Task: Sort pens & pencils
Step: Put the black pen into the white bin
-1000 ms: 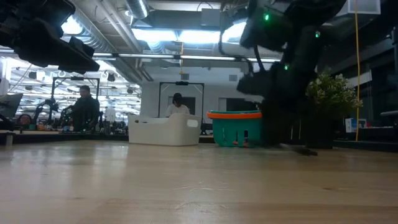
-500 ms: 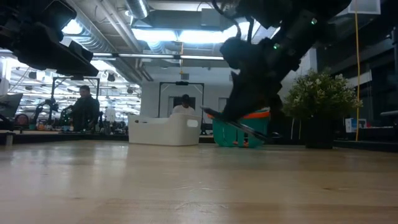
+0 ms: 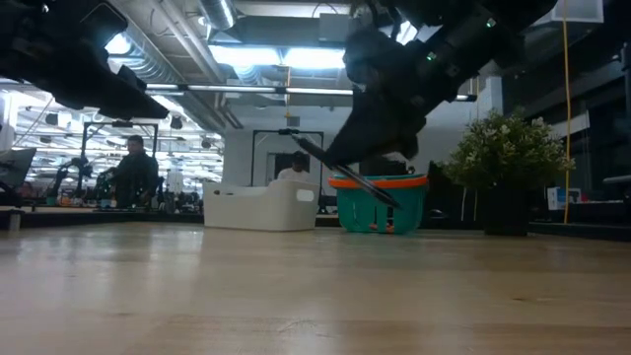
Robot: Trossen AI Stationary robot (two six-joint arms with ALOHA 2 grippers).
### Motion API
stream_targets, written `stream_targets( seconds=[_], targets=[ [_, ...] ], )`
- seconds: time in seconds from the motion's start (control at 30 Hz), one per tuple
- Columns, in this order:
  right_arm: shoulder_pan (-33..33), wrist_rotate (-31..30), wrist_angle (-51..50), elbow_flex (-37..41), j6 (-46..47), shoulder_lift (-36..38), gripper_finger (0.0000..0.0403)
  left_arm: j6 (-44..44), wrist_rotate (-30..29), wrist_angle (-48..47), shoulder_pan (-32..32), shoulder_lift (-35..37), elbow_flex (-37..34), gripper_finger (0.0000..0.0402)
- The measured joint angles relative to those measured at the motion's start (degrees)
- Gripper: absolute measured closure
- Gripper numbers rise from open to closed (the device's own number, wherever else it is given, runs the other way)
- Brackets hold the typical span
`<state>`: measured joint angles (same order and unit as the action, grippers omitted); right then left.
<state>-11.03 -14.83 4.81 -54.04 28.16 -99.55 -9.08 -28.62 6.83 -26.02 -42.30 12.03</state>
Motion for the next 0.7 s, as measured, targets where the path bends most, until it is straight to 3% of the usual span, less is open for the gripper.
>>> stream_targets(
  seconds=[0.2, 0.4, 0.7],
  targets=[
    [0.0, 0.2, 4.2, 0.0, -4.6, 0.0, 0.0373, 0.1, -1.0, 2.1, 0.0, 0.0, 0.0, 0.0296],
    [1.1, 6.8, 16.3, 0.0, -13.1, 0.1, 0.0374, 0.2, -1.2, 3.5, 0.0, 0.0, 0.0, 0.0296],
    [4.8, 11.2, 30.1, 1.6, -20.4, 0.1, 0.0374, 0.5, -1.2, 3.5, 0.0, 0.0, 0.0, 0.0296]
  ],
)
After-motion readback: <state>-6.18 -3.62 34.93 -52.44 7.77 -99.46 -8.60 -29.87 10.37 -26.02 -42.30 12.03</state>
